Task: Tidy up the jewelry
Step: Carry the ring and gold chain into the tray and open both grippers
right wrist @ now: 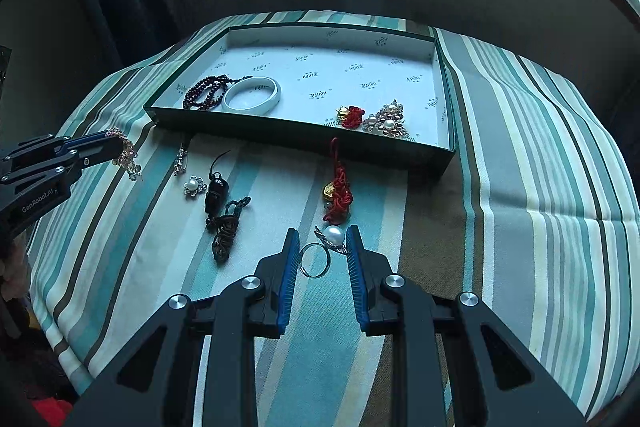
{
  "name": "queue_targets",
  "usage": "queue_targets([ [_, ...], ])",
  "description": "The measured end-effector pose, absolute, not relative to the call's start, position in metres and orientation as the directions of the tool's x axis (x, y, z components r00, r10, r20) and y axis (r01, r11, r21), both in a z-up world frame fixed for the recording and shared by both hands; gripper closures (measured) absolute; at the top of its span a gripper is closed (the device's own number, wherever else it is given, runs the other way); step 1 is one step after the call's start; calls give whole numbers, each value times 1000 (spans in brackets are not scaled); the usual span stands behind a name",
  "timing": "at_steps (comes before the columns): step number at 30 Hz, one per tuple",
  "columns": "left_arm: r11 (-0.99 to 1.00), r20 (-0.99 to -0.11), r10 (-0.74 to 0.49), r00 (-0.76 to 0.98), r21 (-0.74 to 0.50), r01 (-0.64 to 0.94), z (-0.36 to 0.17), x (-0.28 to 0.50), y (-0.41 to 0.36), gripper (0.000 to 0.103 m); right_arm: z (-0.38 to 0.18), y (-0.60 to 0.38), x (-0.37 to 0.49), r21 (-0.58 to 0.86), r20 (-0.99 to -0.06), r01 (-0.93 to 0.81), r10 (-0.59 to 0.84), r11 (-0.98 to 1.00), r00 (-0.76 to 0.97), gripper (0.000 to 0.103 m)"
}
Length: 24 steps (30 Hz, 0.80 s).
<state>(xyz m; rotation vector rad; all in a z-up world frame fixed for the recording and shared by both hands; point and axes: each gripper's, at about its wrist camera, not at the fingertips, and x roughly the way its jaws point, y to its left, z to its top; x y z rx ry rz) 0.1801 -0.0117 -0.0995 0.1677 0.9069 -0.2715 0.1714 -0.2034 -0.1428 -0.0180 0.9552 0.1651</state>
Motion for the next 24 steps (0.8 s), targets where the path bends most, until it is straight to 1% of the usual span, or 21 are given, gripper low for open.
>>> queue_targets([
  [7,942,-745,-200,636,32,334,-76,200,-31,93,-119,-207,190,51,-774,-151,134,987,618,78],
  [15,933,-705,-239,668,24,359,-62,243,-65,93,-94,-218,234,23,-722,-146,118,989,682,78],
  [20,933,-691,-253,677,10,360,-62,279,-87,93,-98,-224,268,11,-712,-146,110,989,693,78],
  [24,934,-700,-256,667,0,358,-75,305,-107,93,-114,-229,298,20,-727,-148,115,989,677,78],
])
